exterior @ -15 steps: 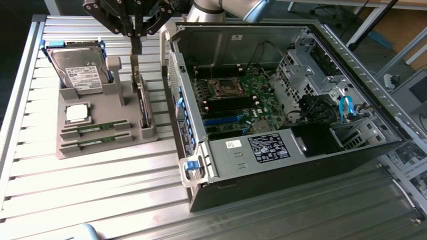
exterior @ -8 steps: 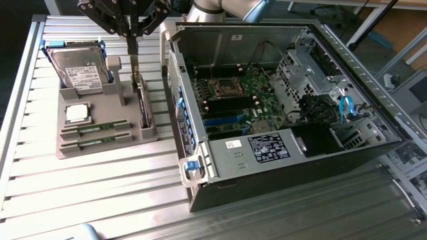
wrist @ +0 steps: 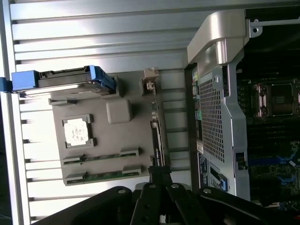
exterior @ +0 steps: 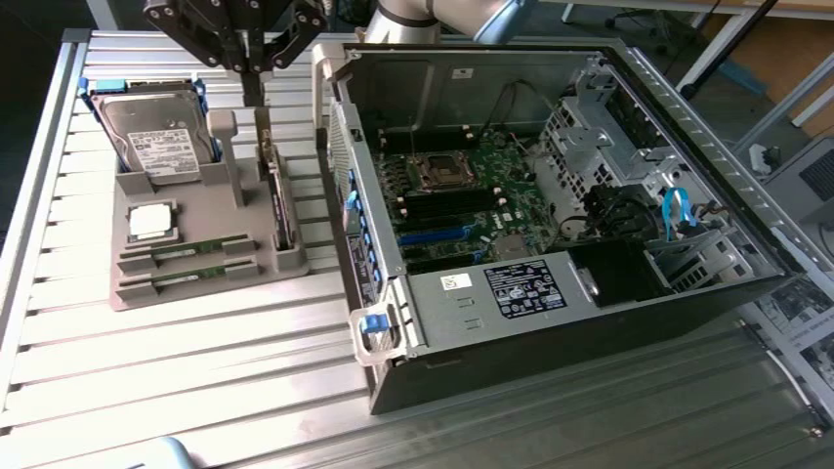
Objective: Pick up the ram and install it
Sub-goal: 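Reach for the ram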
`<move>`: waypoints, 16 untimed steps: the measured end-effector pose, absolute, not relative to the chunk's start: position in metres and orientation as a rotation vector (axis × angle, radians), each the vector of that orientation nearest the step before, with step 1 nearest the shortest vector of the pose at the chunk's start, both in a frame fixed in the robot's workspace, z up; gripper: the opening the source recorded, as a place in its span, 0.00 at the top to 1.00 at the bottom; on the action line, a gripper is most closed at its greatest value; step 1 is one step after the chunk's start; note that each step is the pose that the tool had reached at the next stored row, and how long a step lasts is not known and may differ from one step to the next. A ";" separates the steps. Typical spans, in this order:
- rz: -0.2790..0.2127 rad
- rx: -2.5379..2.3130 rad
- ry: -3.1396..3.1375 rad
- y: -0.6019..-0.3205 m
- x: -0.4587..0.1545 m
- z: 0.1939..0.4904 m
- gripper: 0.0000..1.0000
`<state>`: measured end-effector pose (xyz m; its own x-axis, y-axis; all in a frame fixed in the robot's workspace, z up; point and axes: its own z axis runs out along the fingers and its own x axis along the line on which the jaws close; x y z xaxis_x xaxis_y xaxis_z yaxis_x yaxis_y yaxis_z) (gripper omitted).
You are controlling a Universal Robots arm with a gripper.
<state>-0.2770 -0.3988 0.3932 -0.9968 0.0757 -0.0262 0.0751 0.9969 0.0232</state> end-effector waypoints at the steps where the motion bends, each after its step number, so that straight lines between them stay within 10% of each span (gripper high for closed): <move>1: 0.034 0.117 3.112 -0.399 -0.278 0.393 0.89; 16: 0.034 0.118 3.112 -0.399 -0.288 0.393 0.89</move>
<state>-0.2877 -0.3988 0.3932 -0.9968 0.0757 -0.0261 0.0751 0.9969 0.0225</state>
